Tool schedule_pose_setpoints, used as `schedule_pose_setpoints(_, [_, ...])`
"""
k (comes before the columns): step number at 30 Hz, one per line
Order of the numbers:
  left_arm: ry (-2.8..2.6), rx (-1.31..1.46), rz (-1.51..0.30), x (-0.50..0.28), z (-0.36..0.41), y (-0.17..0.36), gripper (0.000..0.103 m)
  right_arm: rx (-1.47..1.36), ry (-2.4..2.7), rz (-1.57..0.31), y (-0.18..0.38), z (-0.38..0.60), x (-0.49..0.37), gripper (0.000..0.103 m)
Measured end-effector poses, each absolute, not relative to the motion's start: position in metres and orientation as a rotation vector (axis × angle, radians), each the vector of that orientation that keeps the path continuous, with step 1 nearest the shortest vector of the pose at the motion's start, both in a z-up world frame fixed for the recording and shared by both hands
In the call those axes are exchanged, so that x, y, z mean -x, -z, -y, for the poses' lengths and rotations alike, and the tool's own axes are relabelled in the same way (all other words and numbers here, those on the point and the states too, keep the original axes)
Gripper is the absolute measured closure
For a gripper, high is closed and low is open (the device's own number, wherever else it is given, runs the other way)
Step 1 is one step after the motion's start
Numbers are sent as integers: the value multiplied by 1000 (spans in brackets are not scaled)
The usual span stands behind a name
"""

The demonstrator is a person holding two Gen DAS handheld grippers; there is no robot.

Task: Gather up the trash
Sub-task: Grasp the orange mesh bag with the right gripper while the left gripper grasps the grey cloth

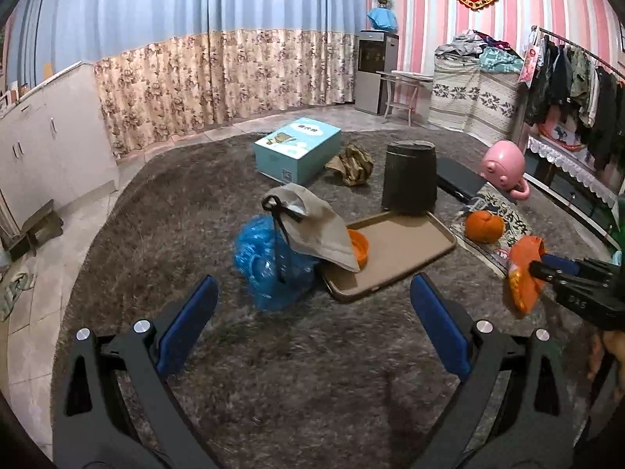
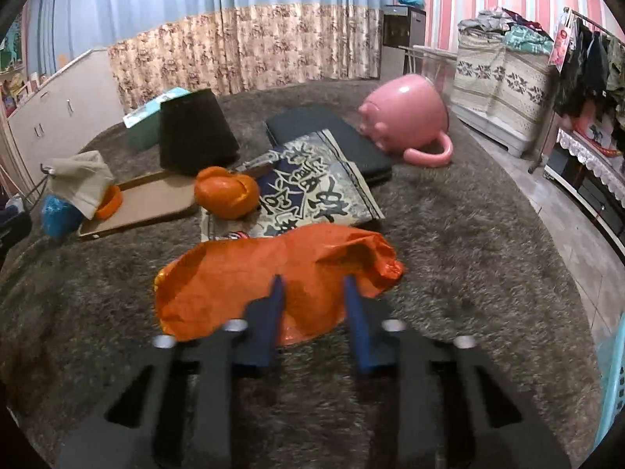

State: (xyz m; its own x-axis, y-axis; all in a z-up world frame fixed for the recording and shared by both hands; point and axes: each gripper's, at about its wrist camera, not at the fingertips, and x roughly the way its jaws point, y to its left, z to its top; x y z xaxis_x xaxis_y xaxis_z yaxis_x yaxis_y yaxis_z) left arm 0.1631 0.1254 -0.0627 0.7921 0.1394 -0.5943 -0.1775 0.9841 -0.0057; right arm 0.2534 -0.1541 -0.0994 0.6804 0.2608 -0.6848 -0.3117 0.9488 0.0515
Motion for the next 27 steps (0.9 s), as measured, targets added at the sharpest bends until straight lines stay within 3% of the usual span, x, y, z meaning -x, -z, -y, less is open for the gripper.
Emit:
schedule_pose_setpoints(1, [-175,64,-628,-164,-126,61,7,57,-324,-749,97,158,-251,93])
schedule_pose_setpoints(4, [-190,54,-623,-168,-129,59,7,32,-311,-724,87,170,-247,99])
schedule_pose_setpoints(12, [-229,46,-627,-195,-139,58,8,19,-273,-709,80,187,-250,100])
schedule_pose_setpoints(15, [-238,33,-648,-208,-142,58,25,16,-266,-708,81,187,-251,99])
schedule_pose_setpoints(17, [-229,29,-666,-215,-143,59,43,18,-254,-707,81,188,-252,98])
schedule_pose_setpoints(18, [-224,29,-672,-218,-143,60,46,16,-245,-709,81,188,-252,88])
schedule_pose_setpoints(19, [-221,28,-675,-220,-142,60,51,10,-237,-706,82,189,-253,61])
schedule_pose_setpoints(21, [-210,27,-675,-224,-141,59,63,3,-223,-684,81,190,-250,34])
schedule_pose_setpoints(23, [-189,25,-667,-226,-138,57,76,8,-232,-685,80,189,-250,34])
schedule_pose_setpoints(25, [-186,17,-671,-228,-136,57,80,0,-254,-701,84,185,-253,27])
schedule_pose_setpoints(27, [-185,19,-664,-226,-133,54,81,6,-274,-728,91,177,-259,26])
